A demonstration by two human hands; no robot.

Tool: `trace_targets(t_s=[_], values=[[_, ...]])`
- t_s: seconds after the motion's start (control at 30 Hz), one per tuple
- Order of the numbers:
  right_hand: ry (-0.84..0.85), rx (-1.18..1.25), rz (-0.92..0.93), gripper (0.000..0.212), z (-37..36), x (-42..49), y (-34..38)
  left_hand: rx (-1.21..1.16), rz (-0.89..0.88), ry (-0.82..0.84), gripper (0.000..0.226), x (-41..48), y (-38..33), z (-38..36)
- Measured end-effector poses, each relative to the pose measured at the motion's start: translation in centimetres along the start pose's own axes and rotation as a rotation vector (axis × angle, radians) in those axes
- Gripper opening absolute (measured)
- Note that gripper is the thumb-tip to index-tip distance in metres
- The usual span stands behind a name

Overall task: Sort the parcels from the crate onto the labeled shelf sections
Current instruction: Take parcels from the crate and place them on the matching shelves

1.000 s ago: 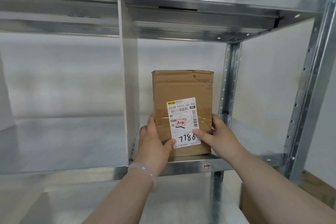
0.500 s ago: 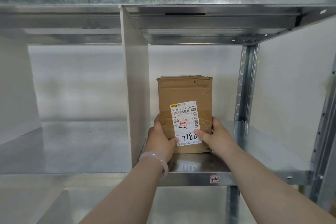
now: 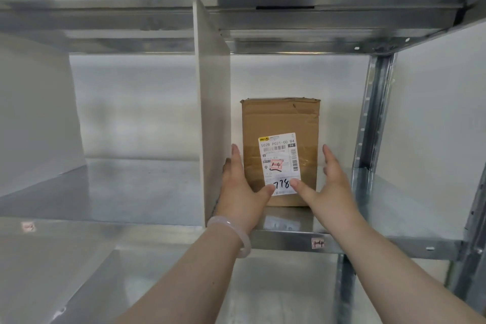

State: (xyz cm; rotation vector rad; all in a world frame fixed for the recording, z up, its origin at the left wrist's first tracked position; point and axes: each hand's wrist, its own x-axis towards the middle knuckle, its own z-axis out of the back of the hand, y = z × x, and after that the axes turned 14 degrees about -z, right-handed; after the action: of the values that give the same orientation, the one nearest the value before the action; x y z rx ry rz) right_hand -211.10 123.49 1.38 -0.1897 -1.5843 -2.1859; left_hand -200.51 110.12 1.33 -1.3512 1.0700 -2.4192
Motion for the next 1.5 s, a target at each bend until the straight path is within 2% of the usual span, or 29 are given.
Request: trace_targets(t_s=[0.1,0.2,0.43,0.5,0.6,0.67,0.73,0.8,0.9,0.97,1.23,1.43,1.5], values=[[-0.033,0.011,0.190,0.092,0.0,-3.1,1.2,0.040,-0.166,-0.029,0.097,-2.0,-1.2,0.6],[0.107,0.048,0.395,0.078,-1.2,-5.2,2.5,0.041,-0.240,-0.078,0.076,-4.0,-1.6,2.4],[0.444,0.180,0.469,0.057,-8.6,-9.7,5.3,0.147,-0.209,-0.233,0.064,-8.4,1.3,11.0],[0.338,0.112,0.511,0.049,-11.4,-11.4,6.1,0.184,-0.175,-0.252,0.061,-9.7,2.5,14.1],[0.034,0.083,0.528,0.051,-14.8,-13.9,6.8,0.234,-0.132,-0.288,0.059,-11.7,4.7,19.1],[-0.054,0.110,0.518,0.052,-17.1,-15.7,7.2,0.266,-0.098,-0.300,0.058,-13.1,6.1,22.6],[-0.056,0.137,0.538,0.053,-20.1,-17.9,8.0,0.302,-0.070,-0.302,0.058,-14.6,7.6,26.3],[0.093,0.172,0.574,0.054,-24.0,-20.8,9.8,0.343,-0.035,-0.305,0.058,-16.1,9.0,30.3],[0.442,0.202,0.564,0.057,-30.7,-26.3,13.4,0.394,0.006,-0.324,0.058,-18.6,11.1,37.1],[0.576,0.204,0.568,0.059,-35.1,-30.1,15.7,0.425,0.041,-0.348,0.058,-20.7,12.4,41.9],[0.911,0.292,0.547,0.051,-48.9,-43.9,23.5,0.496,0.179,-0.477,0.057,-28.7,17.6,59.0],[1.082,0.327,0.547,0.048,-56.7,-50.1,27.6,0.558,0.273,-0.564,0.053,-32.7,21.0,67.8],[1.125,0.328,0.545,0.050,-59.8,-51.5,28.6,0.584,0.295,-0.607,0.058,-33.6,22.5,70.2]])
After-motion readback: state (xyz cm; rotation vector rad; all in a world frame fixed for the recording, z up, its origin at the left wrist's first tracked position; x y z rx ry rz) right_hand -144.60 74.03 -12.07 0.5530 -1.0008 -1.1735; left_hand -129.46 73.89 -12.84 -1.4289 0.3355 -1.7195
